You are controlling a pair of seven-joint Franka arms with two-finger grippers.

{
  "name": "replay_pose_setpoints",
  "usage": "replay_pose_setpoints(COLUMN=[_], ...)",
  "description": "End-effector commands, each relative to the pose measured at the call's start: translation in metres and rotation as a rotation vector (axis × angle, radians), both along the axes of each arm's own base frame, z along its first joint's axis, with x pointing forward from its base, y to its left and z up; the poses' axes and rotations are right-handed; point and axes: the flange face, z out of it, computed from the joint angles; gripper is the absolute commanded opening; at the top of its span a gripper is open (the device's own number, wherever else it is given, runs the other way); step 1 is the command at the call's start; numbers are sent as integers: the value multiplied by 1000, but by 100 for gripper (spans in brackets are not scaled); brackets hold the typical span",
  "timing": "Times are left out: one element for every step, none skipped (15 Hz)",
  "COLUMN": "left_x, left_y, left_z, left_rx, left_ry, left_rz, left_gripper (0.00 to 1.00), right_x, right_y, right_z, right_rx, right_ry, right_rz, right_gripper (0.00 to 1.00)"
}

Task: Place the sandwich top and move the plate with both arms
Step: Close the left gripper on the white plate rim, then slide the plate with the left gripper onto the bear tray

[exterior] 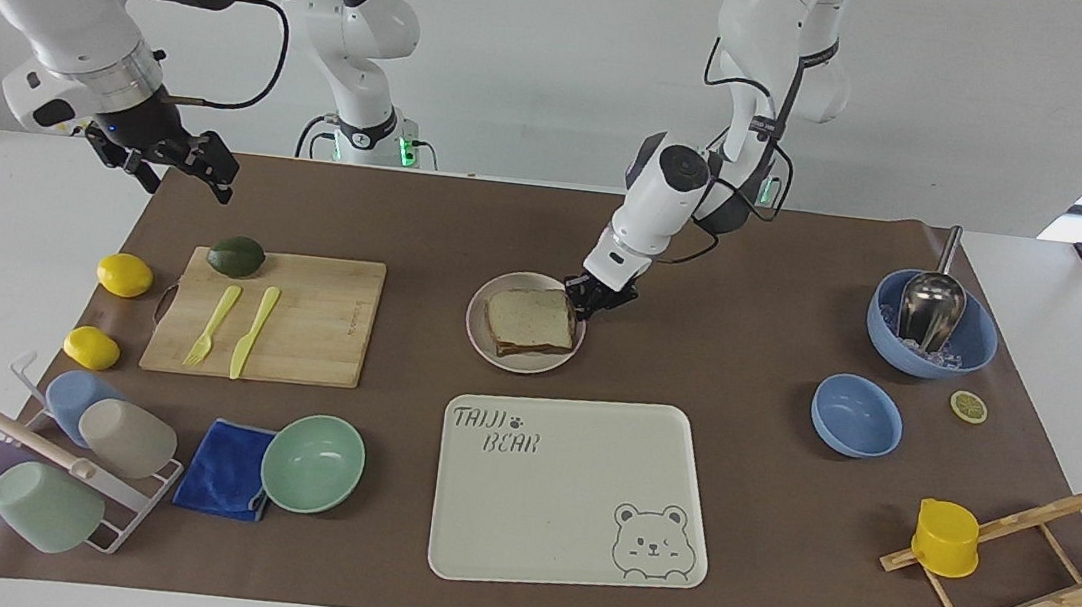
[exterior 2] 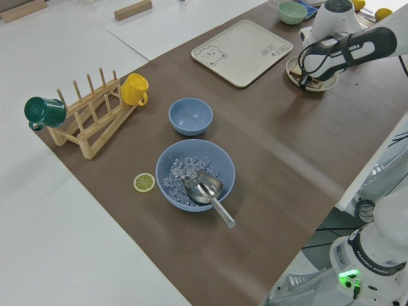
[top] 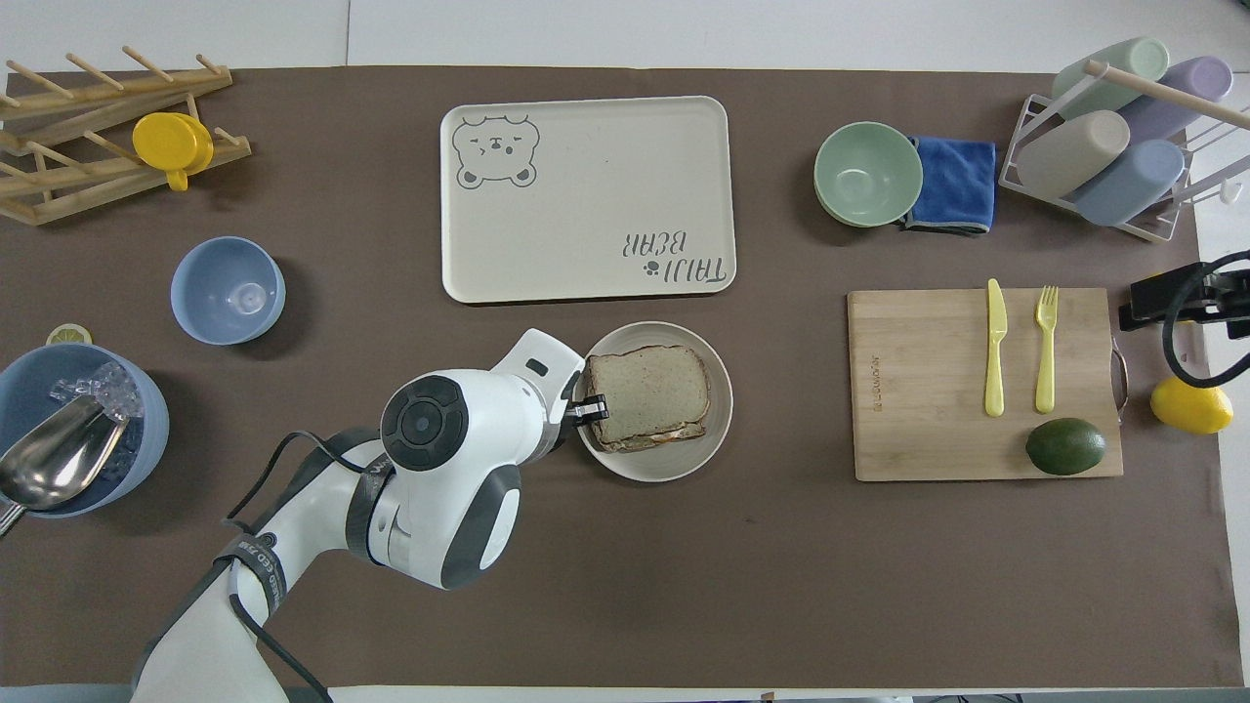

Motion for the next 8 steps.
replay_pose_setpoints(left_x=[20,28,35,47,62,73,88,104], left_y=[12,18,21,29,36,41,46,50], left_z=[39,51,67,81,97,108,119,124], left_rx=[-35,-39,-50,-58,-70,-84,-105,-125], left_ry=[27,39,43,48,53,58,57,49], left_rz=[16,22,22,36,53,66,90,117], left_gripper=[0,0,0,0,0,0,0,0], right_x=[-5,-5,-5,-5,-5,-5,-5,-5], right_y=[2,2,3,3,3,3,3,3], right_z=[1,1,1,1,1,0,-1,-2], right_rx=[11,10,8,4,1,1,-1,0], right_ry=[-6,-7,-7,-6,-6,-6,-3,-1], right_rz=[15,15,16,18,19,19,19,20], right_gripper=[100,100,100,100,100,100,100,100])
